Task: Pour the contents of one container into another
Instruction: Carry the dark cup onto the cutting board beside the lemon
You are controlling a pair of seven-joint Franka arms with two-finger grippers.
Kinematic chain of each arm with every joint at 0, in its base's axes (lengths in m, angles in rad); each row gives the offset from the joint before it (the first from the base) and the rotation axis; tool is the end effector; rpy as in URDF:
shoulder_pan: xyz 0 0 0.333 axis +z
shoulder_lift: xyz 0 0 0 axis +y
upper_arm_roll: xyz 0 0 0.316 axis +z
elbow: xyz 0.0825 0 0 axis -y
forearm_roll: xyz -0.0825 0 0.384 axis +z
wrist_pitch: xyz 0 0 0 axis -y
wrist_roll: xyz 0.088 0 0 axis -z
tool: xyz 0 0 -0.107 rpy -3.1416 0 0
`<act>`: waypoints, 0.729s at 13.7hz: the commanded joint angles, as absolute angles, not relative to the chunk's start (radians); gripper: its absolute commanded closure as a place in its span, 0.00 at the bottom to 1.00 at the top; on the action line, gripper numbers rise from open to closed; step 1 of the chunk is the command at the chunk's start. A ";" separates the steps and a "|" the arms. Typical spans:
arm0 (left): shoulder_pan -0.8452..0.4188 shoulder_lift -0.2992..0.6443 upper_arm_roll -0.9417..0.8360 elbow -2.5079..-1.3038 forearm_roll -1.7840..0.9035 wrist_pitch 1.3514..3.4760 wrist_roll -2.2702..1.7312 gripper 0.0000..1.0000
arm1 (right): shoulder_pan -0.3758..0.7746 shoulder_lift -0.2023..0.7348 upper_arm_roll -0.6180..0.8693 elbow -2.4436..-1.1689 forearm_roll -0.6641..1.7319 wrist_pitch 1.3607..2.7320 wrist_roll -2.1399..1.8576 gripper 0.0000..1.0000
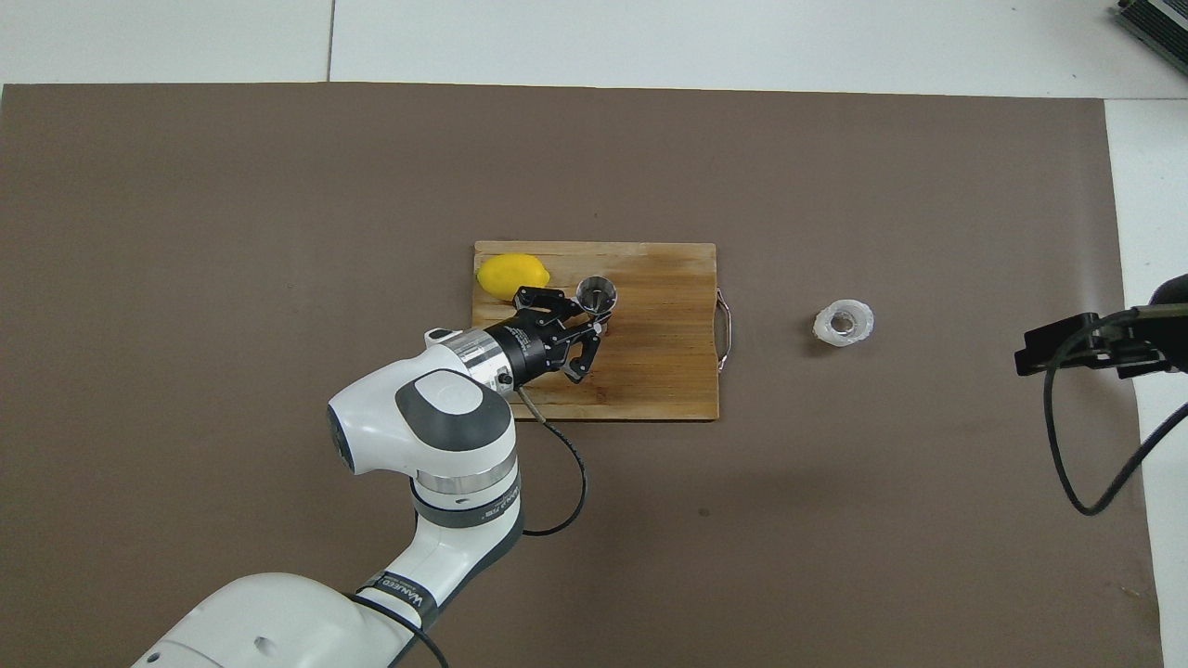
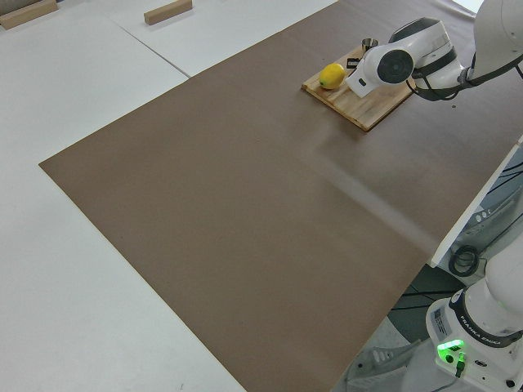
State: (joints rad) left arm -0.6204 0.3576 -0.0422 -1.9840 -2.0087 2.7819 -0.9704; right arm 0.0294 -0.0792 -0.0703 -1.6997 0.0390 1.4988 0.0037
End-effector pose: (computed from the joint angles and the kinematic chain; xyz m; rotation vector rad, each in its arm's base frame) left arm 0.4998 -0.3374 0.2864 1.0232 1.9685 -0.6637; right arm 0.5190 -0.0182 0.6010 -3.0884 0.0674 0.1872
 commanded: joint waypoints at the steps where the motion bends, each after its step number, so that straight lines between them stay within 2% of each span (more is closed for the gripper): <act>1: -0.646 0.354 -0.028 -1.980 -2.029 2.804 -0.905 0.80 | 0.029 -0.101 -0.061 -1.729 0.041 1.522 0.005 0.00; 2: -0.646 0.354 -0.029 -1.980 -2.028 2.804 -0.888 0.01 | 0.029 -0.103 -0.060 -1.738 0.047 1.523 -0.012 0.00; 5: -0.638 0.342 -0.029 -1.980 -2.017 2.809 -0.829 0.00 | 0.018 -0.153 -0.061 -1.839 0.123 1.564 -0.296 0.00; 7: -0.635 0.333 -0.026 -1.980 -2.014 2.816 -0.769 0.00 | 0.012 -0.158 -0.064 -1.856 0.123 1.584 -0.536 0.00; 10: -0.635 0.310 -0.026 -1.990 -1.979 2.821 -0.613 0.00 | -0.028 -0.167 -0.067 -1.922 0.124 1.702 -0.872 0.00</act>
State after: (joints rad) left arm -0.6244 0.3391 -0.0324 -1.9743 -1.9995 2.7971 -0.6964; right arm 0.0077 -0.1296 -0.0708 -1.8455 0.0994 1.6265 -0.6678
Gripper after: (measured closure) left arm 0.013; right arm 0.000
